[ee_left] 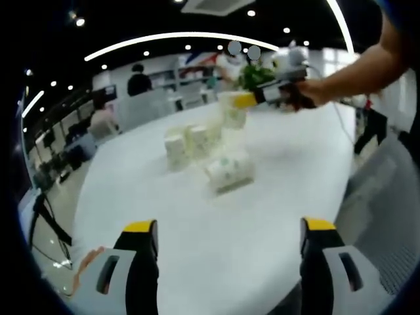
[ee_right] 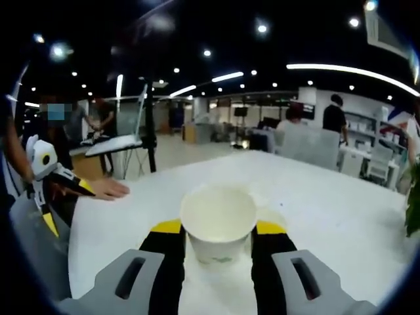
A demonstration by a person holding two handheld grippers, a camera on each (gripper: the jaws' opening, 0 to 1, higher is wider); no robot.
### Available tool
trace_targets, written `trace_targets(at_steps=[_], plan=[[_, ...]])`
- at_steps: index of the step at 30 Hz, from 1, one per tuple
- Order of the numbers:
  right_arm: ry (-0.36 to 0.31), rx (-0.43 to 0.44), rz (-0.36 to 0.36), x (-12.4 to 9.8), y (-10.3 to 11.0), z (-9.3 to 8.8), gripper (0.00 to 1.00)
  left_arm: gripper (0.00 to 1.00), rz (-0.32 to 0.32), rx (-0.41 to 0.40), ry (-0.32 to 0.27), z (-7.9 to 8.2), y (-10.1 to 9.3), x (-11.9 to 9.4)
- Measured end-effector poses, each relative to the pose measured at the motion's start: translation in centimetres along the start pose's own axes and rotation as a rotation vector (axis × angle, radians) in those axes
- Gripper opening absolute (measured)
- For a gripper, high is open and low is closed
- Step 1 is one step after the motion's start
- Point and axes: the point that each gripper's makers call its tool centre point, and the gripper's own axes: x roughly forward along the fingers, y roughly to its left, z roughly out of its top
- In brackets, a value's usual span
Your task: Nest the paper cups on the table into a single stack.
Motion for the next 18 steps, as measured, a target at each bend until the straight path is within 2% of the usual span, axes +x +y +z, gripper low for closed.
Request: trace_targets(at_steps=[2,5,18], plan=[[-0.003,-0.001,0.006,-0.1,0.3,0.2,0.36,0.89,0.001,-0.003,-0.002,0.1,0.0,-0.1],[-0.006,-0.005,0.015,-0.4,0.9,0.4,0.36,0.99,0.032,0.007,-0.01,0.4,0.4,-0.2],[-0.024,-0.02,0.052,-1.2,2.7,1.7,0.36,0.99,0.021,-0.019,-0.007,0.3,0.1,-0.3]])
